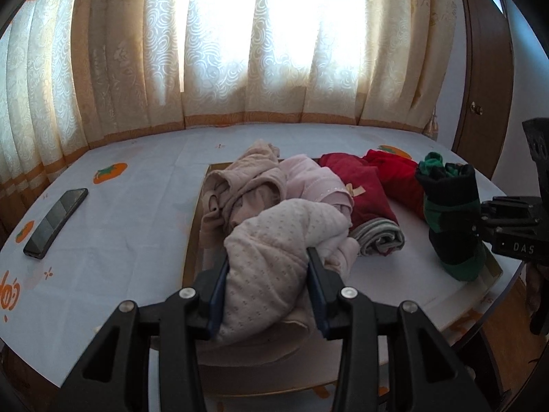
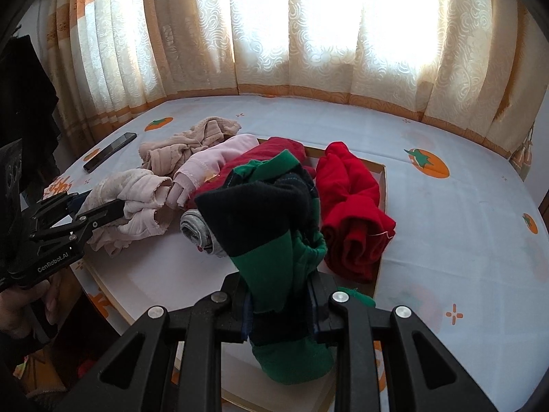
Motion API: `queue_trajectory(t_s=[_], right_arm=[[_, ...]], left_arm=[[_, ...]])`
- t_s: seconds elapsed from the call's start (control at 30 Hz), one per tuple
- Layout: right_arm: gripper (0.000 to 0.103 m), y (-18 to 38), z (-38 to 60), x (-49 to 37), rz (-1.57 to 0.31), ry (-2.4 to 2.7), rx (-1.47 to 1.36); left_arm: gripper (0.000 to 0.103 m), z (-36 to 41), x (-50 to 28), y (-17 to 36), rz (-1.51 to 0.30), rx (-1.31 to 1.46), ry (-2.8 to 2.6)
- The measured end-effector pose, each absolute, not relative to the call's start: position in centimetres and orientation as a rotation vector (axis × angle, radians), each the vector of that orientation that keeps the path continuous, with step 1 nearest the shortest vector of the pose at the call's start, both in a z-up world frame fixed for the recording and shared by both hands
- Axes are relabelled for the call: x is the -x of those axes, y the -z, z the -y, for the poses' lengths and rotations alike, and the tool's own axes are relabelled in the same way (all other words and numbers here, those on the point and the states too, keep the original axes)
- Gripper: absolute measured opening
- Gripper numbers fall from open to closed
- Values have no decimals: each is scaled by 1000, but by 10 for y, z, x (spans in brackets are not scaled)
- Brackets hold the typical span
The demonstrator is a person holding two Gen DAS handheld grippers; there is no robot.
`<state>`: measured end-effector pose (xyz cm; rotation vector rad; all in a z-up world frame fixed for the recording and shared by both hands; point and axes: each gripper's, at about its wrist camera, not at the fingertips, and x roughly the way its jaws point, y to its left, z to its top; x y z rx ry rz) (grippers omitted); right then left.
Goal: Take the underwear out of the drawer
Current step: 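Lower both items into the tray and open both tools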
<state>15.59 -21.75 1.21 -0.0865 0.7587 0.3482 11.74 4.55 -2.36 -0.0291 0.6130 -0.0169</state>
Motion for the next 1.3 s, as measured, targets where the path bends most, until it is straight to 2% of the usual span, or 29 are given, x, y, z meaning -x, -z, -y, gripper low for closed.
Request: queue_trajectory(t_s=[1.07, 1.23, 1.3], right_arm=[[27, 5, 221, -171, -795, -307, 119], [30, 4, 221, -169, -790, -309, 115], [35, 4, 222, -167, -783, -312, 104]], left_arm=[[55, -48, -118, 31, -681, 76, -16], [58, -49, -119, 31, -686, 98, -8], [60, -50, -115, 30, -678, 119, 3]])
